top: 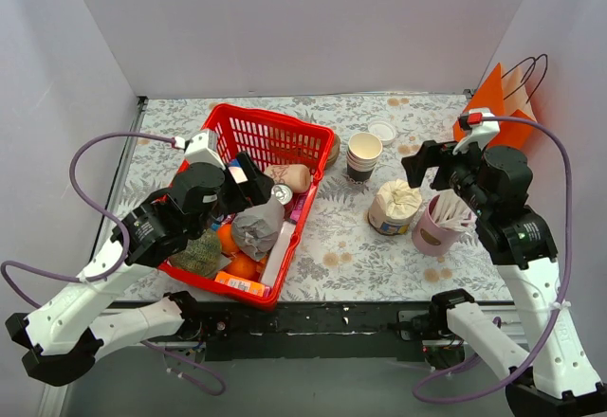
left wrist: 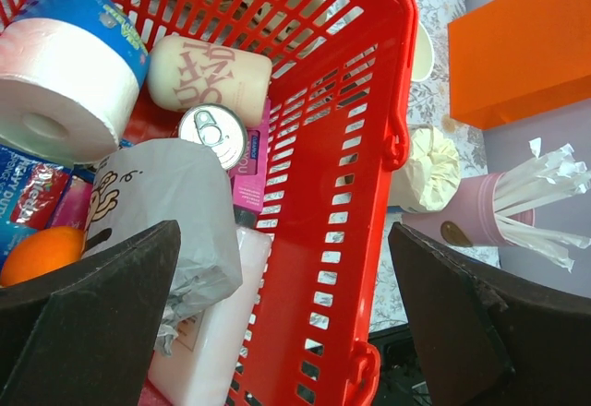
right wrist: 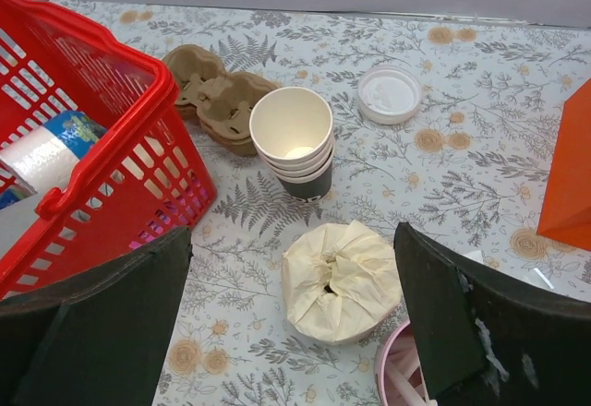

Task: Pack the takeout coffee

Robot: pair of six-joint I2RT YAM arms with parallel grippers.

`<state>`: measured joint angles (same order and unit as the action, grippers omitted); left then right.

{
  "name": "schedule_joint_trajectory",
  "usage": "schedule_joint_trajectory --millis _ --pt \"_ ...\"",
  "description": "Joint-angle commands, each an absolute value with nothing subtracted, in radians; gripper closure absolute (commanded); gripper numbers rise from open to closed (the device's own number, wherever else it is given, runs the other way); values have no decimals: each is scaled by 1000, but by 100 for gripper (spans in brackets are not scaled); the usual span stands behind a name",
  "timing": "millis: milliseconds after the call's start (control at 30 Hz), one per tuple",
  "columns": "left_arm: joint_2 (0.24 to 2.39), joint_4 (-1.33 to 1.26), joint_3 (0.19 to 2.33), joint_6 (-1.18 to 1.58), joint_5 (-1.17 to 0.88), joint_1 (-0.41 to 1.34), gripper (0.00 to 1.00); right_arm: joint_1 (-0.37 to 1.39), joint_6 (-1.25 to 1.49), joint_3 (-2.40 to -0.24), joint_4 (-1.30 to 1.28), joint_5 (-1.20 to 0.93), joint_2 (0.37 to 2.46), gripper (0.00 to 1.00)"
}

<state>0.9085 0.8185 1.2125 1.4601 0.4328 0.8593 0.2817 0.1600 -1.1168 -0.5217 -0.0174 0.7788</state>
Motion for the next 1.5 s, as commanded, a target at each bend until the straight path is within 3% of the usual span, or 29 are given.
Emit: schedule_joint_trajectory --millis 0,233,367,600,767,900,967,1167,1300,1467 --pt "908 896 1223 1496 474 854 2 279 149 -1109 -470 -24 784 2" --pt "917 917 1215 1531 466 854 2 279 129 -1014 -402 -46 713 2" --pt "902 933 1203 1570 488 854 2 279 107 -1005 -399 -181 742 2" --pt "1028 1381 1379 1784 687 854 2 279 118 -1008 -377 -449 860 6" --pt "1003 1381 1440 1795 686 845 2 294 127 -1003 -379 -575 951 11" --pt "1026 1333 1425 1787 732 845 2 454 117 -1031 -364 -534 1035 14" --pt "1054 1258 1402 1721 646 845 2 582 129 -1040 -350 -462 1071 17" --pt "1103 1315 1333 1784 692 839 2 793 161 -1006 -275 -446 1164 20" --pt "1111 1177 1292 1683 608 816 2 894 173 -1000 -232 -394 1210 20" --pt "1111 1028 1162 1593 503 594 2 974 190 -943 -97 -361 1249 22"
